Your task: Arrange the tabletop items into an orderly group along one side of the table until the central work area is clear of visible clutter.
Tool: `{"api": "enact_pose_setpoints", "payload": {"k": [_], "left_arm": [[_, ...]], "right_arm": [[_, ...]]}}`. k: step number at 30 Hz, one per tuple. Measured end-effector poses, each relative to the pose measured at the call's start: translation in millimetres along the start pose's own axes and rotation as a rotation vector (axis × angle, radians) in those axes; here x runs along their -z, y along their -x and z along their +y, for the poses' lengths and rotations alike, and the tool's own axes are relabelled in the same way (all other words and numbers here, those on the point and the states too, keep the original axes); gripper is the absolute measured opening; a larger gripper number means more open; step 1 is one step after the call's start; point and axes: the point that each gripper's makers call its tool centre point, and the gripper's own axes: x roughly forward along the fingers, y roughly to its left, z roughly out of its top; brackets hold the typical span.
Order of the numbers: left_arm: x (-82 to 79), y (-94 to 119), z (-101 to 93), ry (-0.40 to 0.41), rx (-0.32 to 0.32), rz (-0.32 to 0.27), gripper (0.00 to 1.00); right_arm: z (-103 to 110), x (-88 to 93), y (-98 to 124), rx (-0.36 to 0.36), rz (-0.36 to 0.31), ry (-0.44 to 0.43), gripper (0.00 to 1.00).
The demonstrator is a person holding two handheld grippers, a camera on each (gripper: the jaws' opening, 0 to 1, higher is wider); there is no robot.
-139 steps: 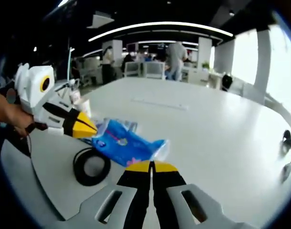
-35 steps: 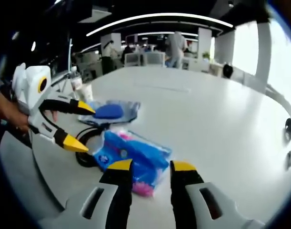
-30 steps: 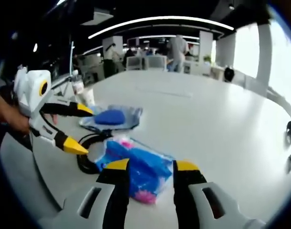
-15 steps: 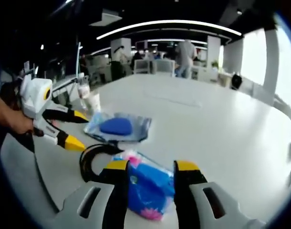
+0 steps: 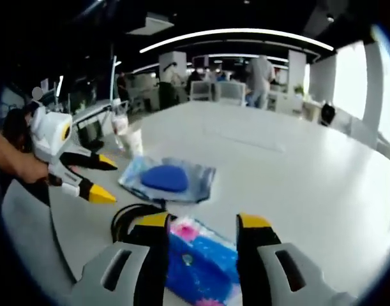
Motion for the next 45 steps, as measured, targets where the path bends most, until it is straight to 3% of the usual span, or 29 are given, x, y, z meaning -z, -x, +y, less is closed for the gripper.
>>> {"api": "enact_pose_setpoints", "payload": {"k": [7,14,32,45], "left_arm": [[0.1,0,11.1,0.041,-0.028,0.001,0.56],[6.4,-2,19.8,0.078,-0.047,0.013,0.52],[25.4,-8,28.9,0.015,-0.062,0.078,0.32],[29.9,-14,40.5,-0.007,-0.057,0.104,0.2]], "right_arm": [[1,-6.6,-8,-0.016,-0.012,-0.013,0.44],[-3,-9.7,-12,-0.015,0.001,0.015,0.38],[-2,-3.5,-34,-0.041,0.064,0.074,0.24],[-2,-1.1,-52,-0.063,0.112,0.102,0.13]]}}
